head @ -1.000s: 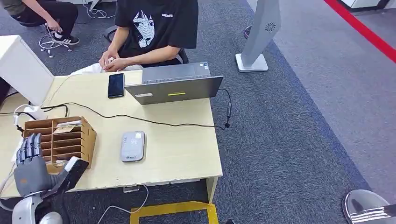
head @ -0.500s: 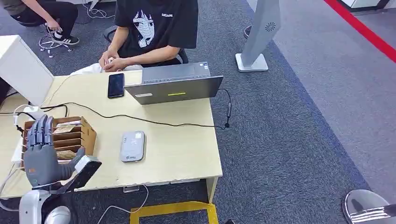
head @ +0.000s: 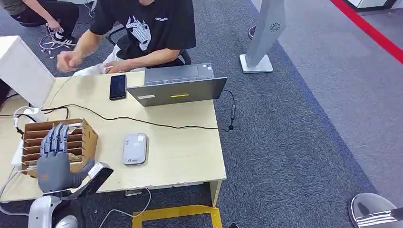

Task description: Pass the card to the sensor for recognition and then transmit it.

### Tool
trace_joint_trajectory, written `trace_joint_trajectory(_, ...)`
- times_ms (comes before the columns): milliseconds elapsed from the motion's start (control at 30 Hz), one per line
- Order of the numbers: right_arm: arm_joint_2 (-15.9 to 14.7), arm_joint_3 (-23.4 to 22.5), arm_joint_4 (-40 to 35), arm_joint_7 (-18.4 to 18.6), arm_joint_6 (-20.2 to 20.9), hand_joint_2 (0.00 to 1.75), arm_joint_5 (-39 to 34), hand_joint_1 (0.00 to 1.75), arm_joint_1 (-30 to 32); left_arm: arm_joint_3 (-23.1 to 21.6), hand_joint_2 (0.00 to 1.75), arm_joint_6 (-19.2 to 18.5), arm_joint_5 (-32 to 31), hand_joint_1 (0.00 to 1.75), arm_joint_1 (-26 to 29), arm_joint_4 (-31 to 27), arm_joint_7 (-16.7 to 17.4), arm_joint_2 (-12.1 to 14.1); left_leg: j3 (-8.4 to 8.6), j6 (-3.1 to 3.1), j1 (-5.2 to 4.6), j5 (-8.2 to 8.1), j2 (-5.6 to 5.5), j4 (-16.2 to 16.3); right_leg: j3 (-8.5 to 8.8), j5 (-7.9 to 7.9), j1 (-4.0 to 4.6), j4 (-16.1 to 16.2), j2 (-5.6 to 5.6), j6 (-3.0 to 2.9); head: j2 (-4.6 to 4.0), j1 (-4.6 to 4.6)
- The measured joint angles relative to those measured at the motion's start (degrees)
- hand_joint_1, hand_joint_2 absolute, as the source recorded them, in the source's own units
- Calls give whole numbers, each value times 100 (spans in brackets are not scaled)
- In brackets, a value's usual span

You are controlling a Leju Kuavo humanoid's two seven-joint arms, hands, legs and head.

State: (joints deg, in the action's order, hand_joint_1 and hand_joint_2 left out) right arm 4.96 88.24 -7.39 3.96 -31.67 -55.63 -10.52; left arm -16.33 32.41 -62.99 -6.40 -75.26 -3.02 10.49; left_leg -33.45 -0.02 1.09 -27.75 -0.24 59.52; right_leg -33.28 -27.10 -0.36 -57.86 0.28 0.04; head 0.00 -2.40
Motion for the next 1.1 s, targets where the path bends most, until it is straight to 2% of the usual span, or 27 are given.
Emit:
trace_joint_trajectory(200,-2,0,0,0,-13,175,24,0,29,317,175,39,-628,0,-24,193,348,458,0,0,1,0,1,-1,-1,0,1,-1,1,0,0,0)
trace_joint_trajectory(333,-4,0,0,7,-13,175,124,0,29,562,175,37,-979,0,-168,304,401,806,0,-1,2,1,1,-1,-1,0,1,-2,1,0,0,4)
trace_joint_trajectory(533,-4,0,0,7,-13,175,186,0,24,866,175,63,-1560,0,-516,509,442,1132,0,-1,2,2,0,0,0,0,1,-2,0,0,0,0)
trace_joint_trajectory(700,-7,0,0,-44,-11,175,168,0,15,929,175,68,-1792,0,-844,827,470,1263,1,-1,1,2,0,1,0,1,1,-2,0,-1,0,-2)
trace_joint_trajectory(1100,-13,-2,0,-155,-11,175,111,0,6,929,175,133,-1814,0,-1188,1108,457,1259,1,-1,1,2,0,0,-1,1,1,-2,1,-1,0,0)
